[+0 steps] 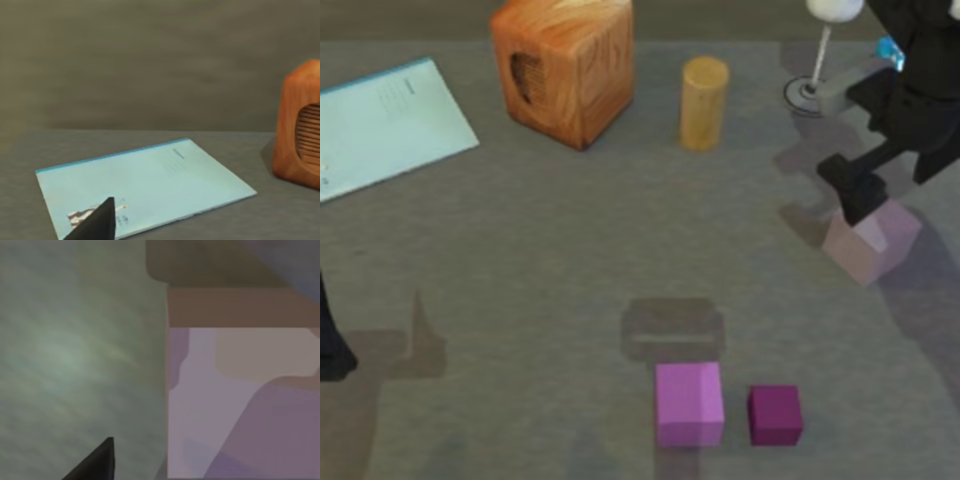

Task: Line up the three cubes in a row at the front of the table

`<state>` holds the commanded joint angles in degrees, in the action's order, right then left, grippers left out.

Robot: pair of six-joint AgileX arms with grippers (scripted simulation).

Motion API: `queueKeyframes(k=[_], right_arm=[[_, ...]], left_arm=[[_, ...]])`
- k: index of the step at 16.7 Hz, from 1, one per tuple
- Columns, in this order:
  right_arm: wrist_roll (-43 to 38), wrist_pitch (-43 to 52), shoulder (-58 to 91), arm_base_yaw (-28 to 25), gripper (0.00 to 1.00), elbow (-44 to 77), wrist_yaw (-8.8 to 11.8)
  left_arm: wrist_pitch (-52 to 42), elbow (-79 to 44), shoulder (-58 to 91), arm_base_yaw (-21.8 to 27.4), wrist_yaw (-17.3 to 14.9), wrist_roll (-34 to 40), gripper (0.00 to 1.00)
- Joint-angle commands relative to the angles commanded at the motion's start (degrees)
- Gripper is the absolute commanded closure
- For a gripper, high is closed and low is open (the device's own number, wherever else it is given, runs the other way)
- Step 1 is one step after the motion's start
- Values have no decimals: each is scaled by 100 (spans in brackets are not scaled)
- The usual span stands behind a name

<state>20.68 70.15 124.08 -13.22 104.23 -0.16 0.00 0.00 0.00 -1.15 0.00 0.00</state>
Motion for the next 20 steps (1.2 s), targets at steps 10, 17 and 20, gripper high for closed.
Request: queueKeyframes(k=[10, 17, 20], right_arm=[[-4, -956, 263, 2, 0, -665, -3], [-17, -1764, 544, -10, 0, -1220, -5], [-17, -1764, 544, -10, 15, -1220, -5]], left_arm=[[0, 0, 0, 0, 0, 0, 0], [0, 0, 0, 0, 0, 0, 0], [0, 0, 0, 0, 0, 0, 0]])
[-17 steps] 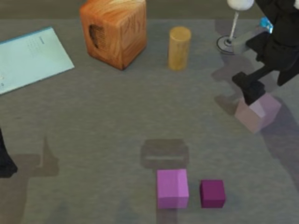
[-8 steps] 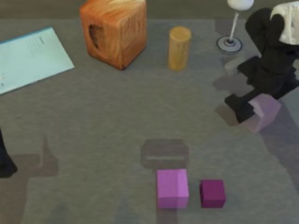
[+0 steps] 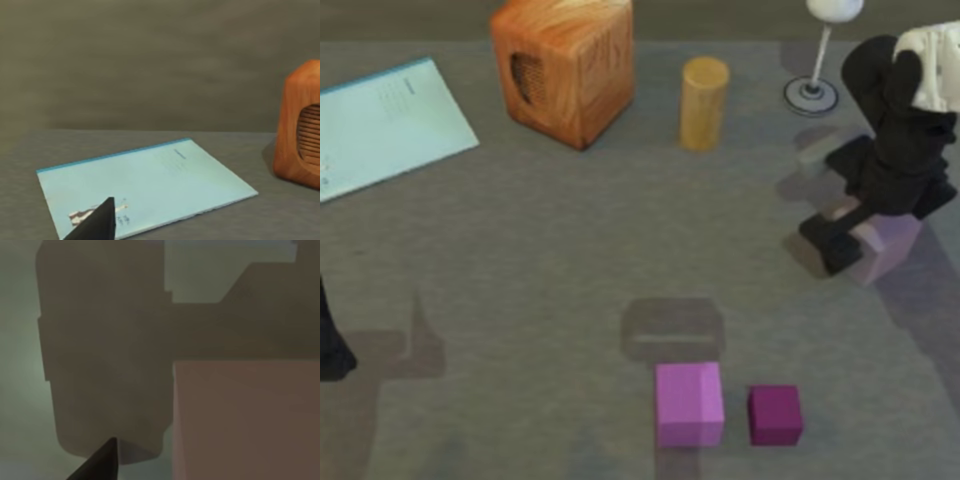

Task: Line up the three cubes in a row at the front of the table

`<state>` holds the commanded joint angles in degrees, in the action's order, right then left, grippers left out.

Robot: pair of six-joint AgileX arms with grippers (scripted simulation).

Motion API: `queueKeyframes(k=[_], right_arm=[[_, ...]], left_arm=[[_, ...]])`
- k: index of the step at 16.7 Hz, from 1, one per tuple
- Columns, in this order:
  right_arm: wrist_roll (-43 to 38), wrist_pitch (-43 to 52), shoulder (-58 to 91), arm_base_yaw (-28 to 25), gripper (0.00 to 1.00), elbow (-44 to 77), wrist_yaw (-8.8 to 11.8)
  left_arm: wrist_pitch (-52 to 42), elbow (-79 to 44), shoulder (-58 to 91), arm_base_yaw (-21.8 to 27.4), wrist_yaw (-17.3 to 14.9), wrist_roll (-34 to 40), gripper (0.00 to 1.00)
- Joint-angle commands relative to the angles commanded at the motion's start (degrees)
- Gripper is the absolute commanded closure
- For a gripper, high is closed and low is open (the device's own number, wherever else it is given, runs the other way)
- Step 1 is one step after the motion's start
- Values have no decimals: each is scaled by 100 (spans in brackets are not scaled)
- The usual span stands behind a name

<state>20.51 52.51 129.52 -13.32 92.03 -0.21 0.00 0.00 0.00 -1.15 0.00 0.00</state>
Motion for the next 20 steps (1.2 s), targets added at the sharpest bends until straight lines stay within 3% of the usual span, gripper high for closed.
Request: queueKeyframes(k=[11, 20], right_arm=[[0, 0, 0, 0, 98, 0, 0], [-18, 30, -70, 13, 100, 8, 17]], left_arm=[[0, 0, 0, 0, 0, 0, 0], [0, 0, 0, 0, 0, 0, 0]])
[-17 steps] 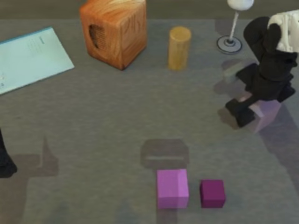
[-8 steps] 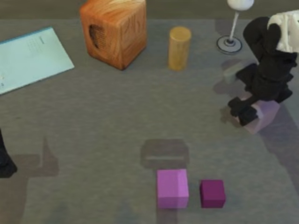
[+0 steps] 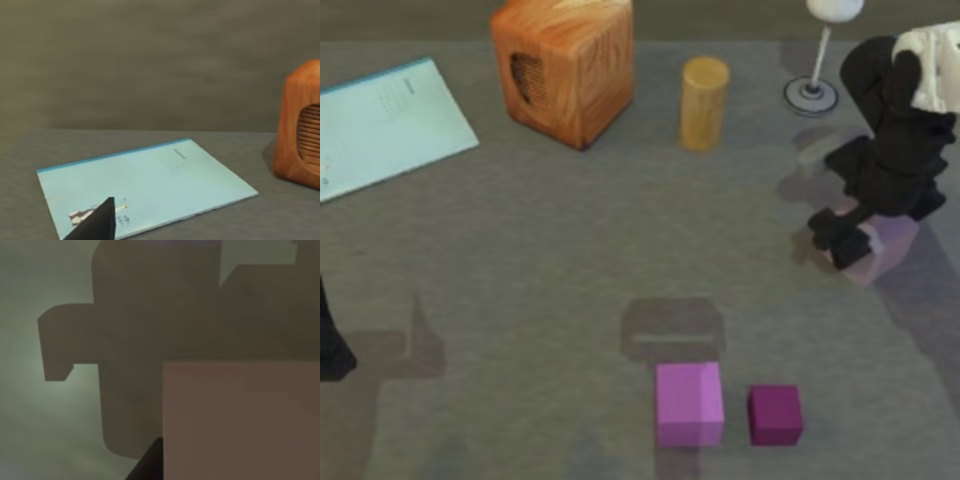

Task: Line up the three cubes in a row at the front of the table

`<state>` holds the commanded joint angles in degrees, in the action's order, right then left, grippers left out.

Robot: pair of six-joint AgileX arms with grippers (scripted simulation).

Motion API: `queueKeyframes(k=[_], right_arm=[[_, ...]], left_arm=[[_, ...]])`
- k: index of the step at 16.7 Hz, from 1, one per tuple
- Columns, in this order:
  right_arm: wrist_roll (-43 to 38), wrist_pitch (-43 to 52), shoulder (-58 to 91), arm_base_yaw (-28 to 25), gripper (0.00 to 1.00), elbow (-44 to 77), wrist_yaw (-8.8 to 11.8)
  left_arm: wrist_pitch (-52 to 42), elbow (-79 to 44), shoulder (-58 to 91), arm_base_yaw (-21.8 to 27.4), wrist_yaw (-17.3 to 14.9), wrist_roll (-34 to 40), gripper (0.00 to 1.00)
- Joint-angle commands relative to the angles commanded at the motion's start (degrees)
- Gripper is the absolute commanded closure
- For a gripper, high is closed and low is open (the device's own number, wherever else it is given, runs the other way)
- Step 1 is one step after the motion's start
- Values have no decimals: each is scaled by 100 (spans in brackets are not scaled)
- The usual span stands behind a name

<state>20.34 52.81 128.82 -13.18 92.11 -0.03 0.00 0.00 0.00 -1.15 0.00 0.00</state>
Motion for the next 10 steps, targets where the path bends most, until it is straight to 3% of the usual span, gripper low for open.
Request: queueKeyframes(k=[10], right_arm=[[13, 1360, -452, -50, 100, 908, 5]], left_arm=[[0, 0, 0, 0, 0, 0, 0]])
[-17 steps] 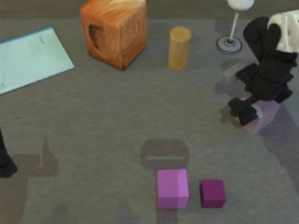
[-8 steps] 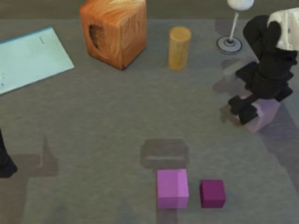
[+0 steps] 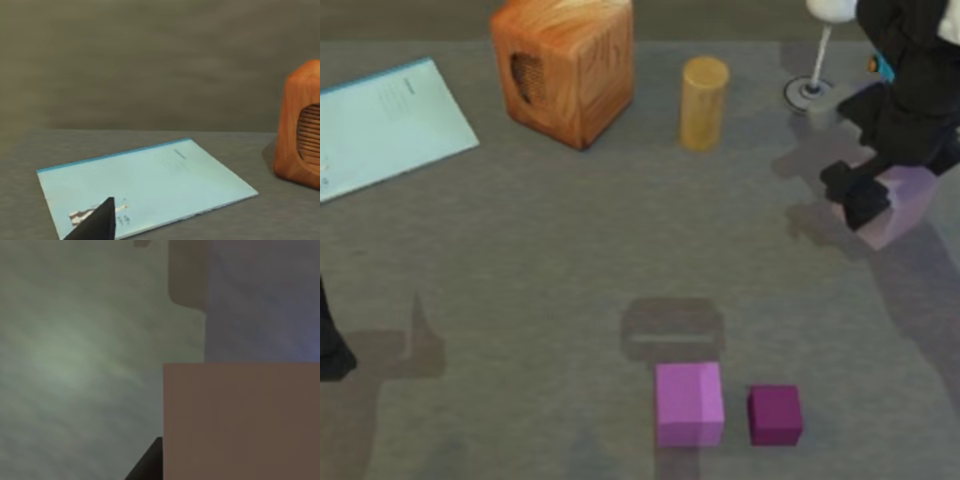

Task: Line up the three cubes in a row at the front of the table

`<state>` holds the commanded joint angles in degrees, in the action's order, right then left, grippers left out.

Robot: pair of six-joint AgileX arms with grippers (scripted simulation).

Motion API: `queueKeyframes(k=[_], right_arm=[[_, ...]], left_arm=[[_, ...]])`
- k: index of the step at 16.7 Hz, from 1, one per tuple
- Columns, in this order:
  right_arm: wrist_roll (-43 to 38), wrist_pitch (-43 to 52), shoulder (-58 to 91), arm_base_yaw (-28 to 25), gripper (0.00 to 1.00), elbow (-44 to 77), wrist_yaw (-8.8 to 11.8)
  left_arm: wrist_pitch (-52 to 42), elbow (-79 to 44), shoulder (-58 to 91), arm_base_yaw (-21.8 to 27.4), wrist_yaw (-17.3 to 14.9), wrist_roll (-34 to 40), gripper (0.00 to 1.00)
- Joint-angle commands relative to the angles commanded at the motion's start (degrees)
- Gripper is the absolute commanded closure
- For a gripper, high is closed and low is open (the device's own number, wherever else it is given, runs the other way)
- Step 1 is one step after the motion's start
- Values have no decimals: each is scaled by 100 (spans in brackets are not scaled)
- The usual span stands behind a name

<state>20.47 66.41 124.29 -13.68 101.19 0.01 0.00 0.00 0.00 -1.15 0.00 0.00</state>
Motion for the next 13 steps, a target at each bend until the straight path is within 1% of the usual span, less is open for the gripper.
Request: queueKeyframes(k=[4, 7, 10, 13], right_arm=[[-18, -11, 23, 23, 100, -7, 1], [-388, 71, 122, -245, 100, 161, -4], [-1291, 242, 317, -808, 100, 494, -16], [-2613, 460, 530, -1560, 100, 860, -26]], left_arm=[[0, 0, 0, 0, 0, 0, 0], [0, 0, 0, 0, 0, 0, 0], [0, 0, 0, 0, 0, 0, 0], [0, 0, 0, 0, 0, 0, 0]])
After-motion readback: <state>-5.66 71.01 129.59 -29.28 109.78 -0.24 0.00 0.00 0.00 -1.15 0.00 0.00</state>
